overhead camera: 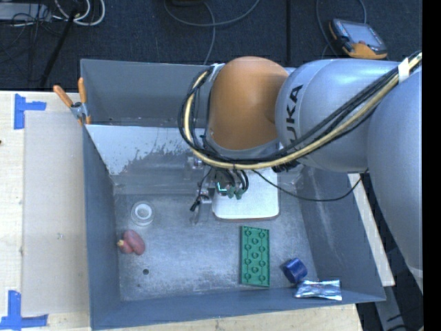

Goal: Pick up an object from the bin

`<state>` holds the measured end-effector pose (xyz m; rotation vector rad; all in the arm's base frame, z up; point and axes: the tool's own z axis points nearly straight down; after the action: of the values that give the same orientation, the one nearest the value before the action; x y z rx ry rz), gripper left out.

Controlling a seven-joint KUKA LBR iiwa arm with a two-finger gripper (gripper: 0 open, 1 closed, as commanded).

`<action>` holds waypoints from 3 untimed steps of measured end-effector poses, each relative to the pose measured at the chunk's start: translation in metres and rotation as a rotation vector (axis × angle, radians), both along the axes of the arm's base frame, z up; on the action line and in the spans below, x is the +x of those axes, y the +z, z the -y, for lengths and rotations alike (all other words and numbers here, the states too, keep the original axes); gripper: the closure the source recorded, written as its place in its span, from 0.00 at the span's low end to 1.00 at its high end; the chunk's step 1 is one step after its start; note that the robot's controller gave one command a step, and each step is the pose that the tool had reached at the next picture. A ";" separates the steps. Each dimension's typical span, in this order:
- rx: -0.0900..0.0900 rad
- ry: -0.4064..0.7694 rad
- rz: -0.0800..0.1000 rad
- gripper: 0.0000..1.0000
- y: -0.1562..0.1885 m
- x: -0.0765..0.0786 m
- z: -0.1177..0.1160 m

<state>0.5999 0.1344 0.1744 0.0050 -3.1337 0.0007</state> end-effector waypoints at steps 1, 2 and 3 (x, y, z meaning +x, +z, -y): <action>0.002 0.277 0.003 0.00 -0.108 0.001 -0.069; 0.005 0.998 0.010 0.00 -0.074 0.020 -0.043; 0.008 1.138 0.010 0.00 -0.075 0.008 -0.113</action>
Offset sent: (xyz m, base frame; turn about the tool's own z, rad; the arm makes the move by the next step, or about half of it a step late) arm 0.0027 0.0673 -0.1044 -0.2752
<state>0.6082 0.2470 0.0999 1.6982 -2.6466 -0.0040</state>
